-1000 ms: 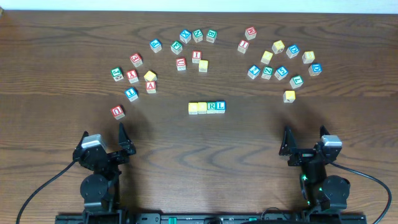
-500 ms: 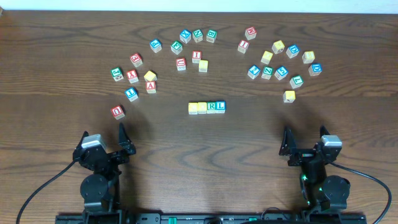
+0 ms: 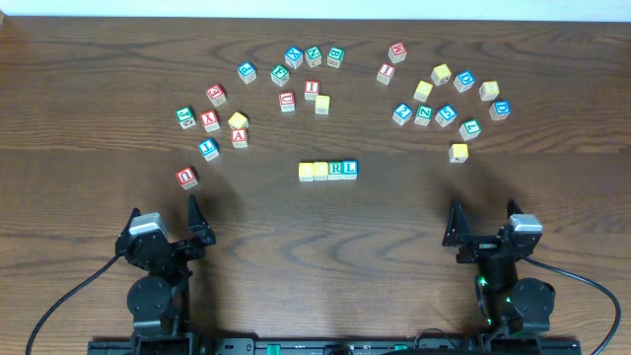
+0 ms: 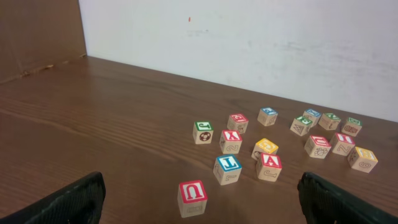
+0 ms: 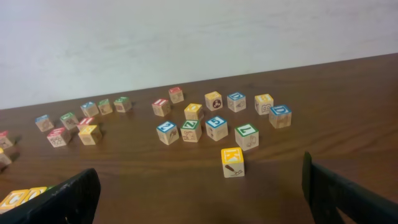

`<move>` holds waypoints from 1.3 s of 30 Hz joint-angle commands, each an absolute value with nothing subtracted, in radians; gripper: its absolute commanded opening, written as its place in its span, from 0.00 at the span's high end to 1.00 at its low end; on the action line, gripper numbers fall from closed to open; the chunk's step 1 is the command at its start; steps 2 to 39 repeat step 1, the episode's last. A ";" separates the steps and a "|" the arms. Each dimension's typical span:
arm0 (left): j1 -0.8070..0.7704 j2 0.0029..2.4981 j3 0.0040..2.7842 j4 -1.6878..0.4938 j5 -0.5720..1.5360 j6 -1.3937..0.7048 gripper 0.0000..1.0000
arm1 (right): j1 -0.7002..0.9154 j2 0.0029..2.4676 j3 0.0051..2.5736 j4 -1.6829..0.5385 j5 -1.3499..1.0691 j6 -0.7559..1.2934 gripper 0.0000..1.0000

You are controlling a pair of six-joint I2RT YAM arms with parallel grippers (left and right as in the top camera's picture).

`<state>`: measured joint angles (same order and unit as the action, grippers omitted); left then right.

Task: Spell out CORL

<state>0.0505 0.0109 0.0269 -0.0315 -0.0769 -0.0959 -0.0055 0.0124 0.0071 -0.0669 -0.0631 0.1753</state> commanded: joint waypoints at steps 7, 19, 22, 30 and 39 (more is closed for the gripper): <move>0.056 0.004 0.004 -0.065 -0.087 -0.087 0.02 | -0.013 0.007 0.006 -0.072 -0.061 0.182 0.01; 0.056 0.004 0.004 -0.065 -0.087 -0.087 0.02 | -0.013 0.007 0.006 -0.072 -0.061 0.182 0.01; 0.056 0.004 0.004 -0.065 -0.087 -0.087 0.02 | -0.013 0.007 0.006 -0.072 -0.061 0.182 0.01; 0.056 0.004 0.004 -0.065 -0.087 -0.087 0.02 | -0.013 0.007 0.006 -0.072 -0.061 0.182 0.01; 0.056 0.004 0.004 -0.065 -0.087 -0.087 0.02 | -0.013 0.007 0.006 -0.072 -0.061 0.182 0.01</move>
